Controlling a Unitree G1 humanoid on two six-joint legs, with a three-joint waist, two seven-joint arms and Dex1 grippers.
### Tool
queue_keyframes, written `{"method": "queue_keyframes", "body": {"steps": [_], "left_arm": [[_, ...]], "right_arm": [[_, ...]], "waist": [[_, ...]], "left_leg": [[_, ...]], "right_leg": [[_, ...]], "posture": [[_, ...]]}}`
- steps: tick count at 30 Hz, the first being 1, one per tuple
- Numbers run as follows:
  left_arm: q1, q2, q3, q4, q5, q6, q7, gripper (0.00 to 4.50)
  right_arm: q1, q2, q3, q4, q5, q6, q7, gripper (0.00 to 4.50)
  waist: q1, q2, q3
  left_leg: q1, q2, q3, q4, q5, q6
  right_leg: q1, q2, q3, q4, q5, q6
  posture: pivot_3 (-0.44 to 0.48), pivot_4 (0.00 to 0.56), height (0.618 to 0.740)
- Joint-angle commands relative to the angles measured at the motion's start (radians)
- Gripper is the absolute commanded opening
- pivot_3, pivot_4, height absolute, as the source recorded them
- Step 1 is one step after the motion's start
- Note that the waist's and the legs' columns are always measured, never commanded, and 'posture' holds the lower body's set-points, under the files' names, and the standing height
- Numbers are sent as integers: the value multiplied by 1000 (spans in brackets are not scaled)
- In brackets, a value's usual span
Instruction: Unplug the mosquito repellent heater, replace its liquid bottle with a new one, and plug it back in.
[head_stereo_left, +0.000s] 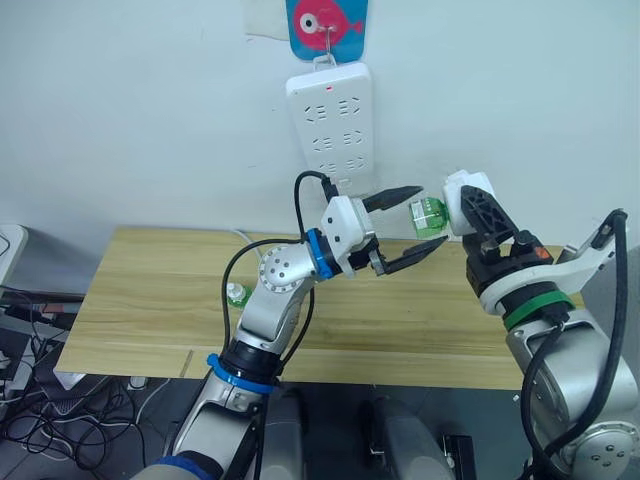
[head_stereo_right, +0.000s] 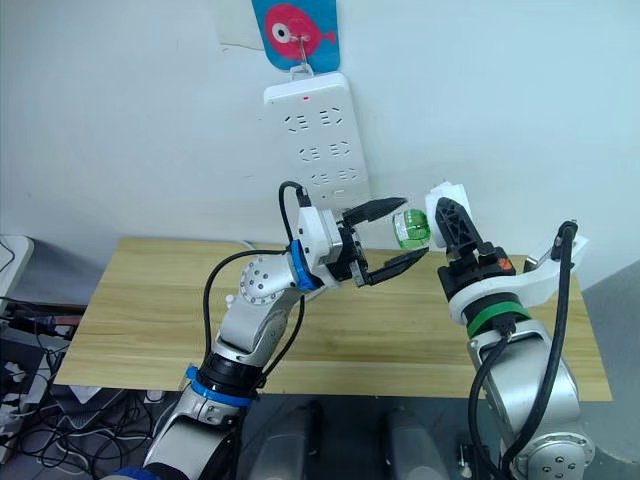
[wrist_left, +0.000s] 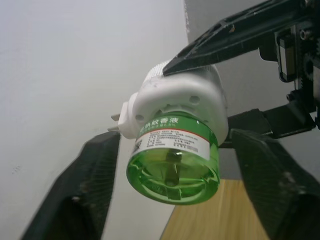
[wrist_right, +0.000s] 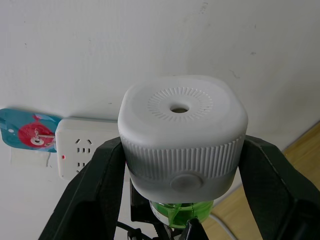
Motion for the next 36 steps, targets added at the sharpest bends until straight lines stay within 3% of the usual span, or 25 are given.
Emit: {"method": "queue_keyframes", "body": {"steps": [1,2,36], "left_arm": [[-12,1,-14,-7,-3,-22,-19,2437],[-13,2,-13,-4,-3,-22,-21,2270],[-28,16,0,-20,-66,47,-56,2269]], "right_arm": [[-1,-4,0,-50,12,-33,12,2931],[1,-6,-2,-50,15,-33,15,2931],[-14,-34,13,-50,23,-33,20,2931]], "waist": [[0,0,0],[0,0,0],[-1,0,0]], "left_leg": [[0,0,0,0,0,0],[0,0,0,0,0,0],[0,0,0,0,0,0]], "right_leg": [[0,0,0,0,0,0],[0,0,0,0,0,0],[0,0,0,0,0,0]], "posture": [[-14,298,740],[-15,300,740],[-15,312,740]]}}
